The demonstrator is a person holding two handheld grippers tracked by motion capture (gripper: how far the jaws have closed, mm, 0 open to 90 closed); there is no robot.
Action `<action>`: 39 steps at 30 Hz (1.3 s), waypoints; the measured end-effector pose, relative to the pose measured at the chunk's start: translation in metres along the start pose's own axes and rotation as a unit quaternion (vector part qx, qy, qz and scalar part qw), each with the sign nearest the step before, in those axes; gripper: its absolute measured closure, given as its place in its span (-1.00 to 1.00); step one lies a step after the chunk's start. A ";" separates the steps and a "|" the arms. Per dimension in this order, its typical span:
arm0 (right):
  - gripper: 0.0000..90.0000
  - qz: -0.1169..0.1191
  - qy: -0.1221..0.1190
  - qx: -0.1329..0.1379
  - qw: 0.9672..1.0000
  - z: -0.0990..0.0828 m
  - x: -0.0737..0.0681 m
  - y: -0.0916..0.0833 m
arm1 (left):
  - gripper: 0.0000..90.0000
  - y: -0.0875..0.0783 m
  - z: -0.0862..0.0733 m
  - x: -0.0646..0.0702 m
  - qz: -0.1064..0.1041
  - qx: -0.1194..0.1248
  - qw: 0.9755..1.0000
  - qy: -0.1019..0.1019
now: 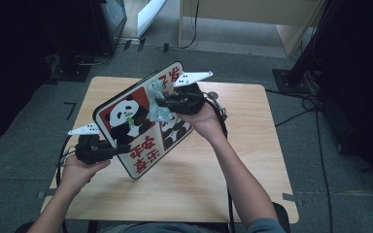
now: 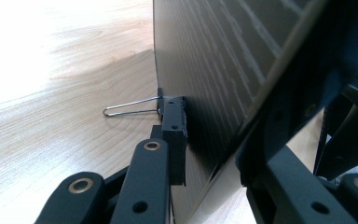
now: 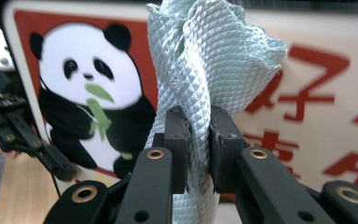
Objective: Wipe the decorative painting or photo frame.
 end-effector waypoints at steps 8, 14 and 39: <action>0.77 0.008 -0.012 0.016 1.000 0.016 -0.003 0.009 | 0.68 0.000 0.000 0.002 0.005 0.001 1.000 -0.002; 0.77 0.009 -0.012 0.010 1.000 0.010 -0.001 0.019 | 0.68 0.000 -0.001 0.002 0.003 0.001 1.000 -0.003; 0.77 -0.002 0.008 -0.002 1.000 -0.013 0.008 0.021 | 0.68 0.001 -0.001 0.003 0.016 0.005 1.000 0.012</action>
Point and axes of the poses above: each handheld gripper's, and its own axes: y roughly forward along the jaws, z roughly out of its top, x roughly to its right, the point moved 9 cm from there along y, roughly forward along the jaws, and after that the axes turned 3 degrees about x, right-handed, at the moved point
